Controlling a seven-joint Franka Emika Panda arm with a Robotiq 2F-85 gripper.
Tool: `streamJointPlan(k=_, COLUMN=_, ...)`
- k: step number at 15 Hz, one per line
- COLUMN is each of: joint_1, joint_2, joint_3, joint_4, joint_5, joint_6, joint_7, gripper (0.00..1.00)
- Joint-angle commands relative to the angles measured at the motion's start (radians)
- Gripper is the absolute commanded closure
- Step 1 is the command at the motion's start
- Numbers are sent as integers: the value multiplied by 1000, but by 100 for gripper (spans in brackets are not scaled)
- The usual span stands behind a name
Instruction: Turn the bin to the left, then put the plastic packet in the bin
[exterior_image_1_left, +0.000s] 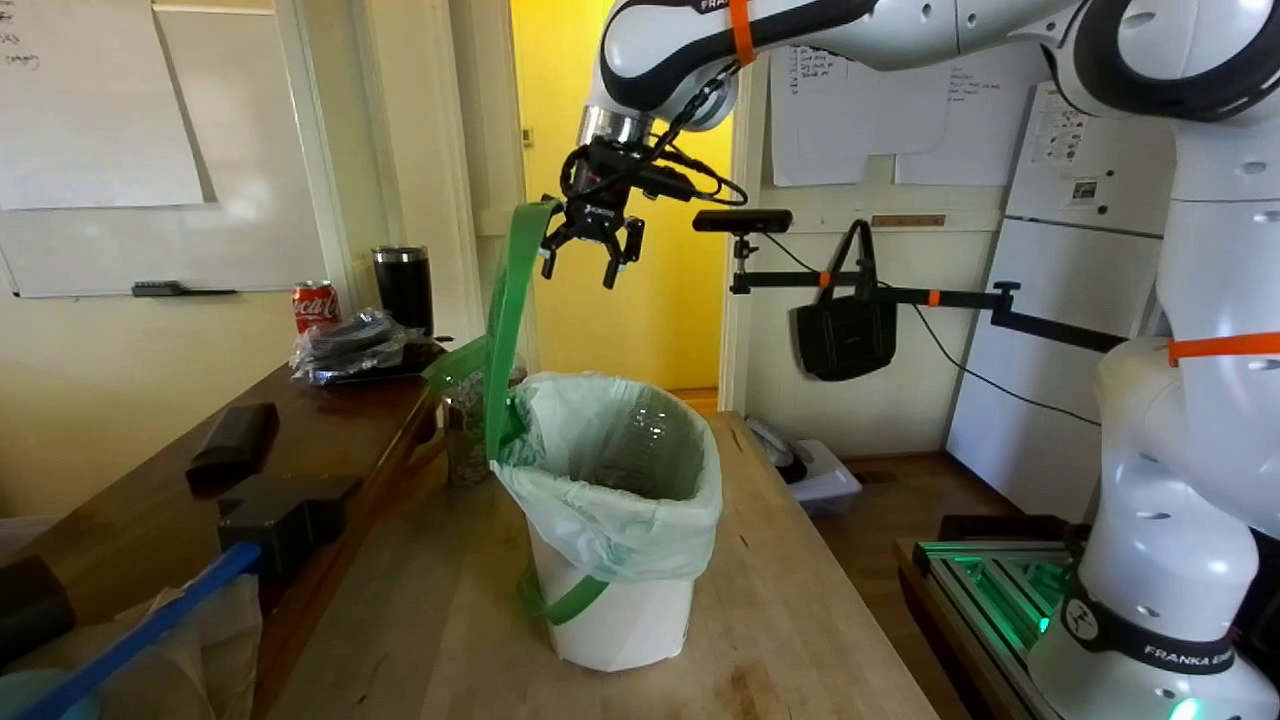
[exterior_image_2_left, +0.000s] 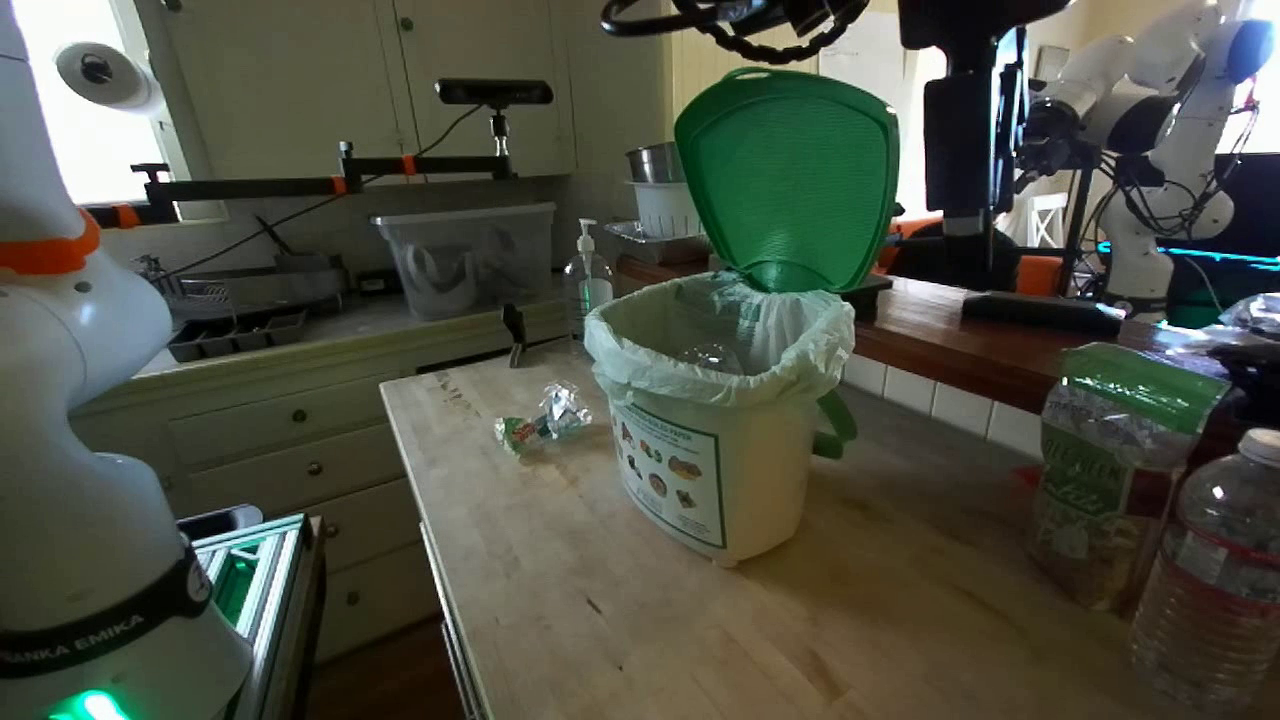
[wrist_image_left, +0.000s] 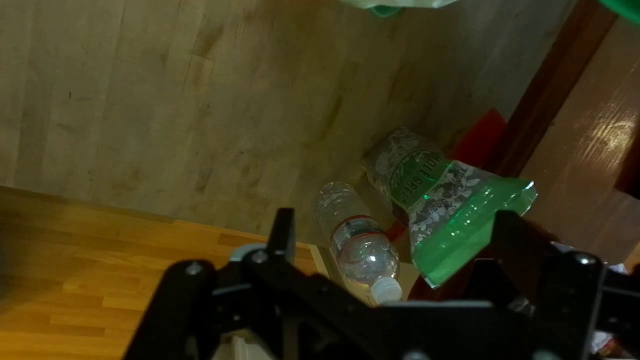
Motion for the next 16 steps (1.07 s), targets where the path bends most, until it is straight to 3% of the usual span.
streamJointPlan(k=1, joint_1=-3, joint_2=8, joint_3=1, joint_4=13, joint_5=0, joint_6=-6, joint_7=-1, gripper=0)
streamJointPlan(k=3, joint_1=-3, joint_2=9, joint_3=0, joint_4=17, joint_5=0, joint_6=-8, joint_7=-1, gripper=0)
streamJointPlan(k=5, joint_1=4, joint_2=19, joint_3=0, joint_4=4, joint_5=-30, joint_6=100, joint_7=-2, gripper=0)
streamJointPlan(k=9, joint_1=-8, joint_2=106, joint_3=5, joint_4=83, joint_5=-3, joint_6=174, joint_7=-61, gripper=0)
streamJointPlan(k=16, joint_1=-28, joint_2=247, joint_3=30, joint_4=220, joint_5=5, joint_6=135, joint_7=-209, gripper=0)
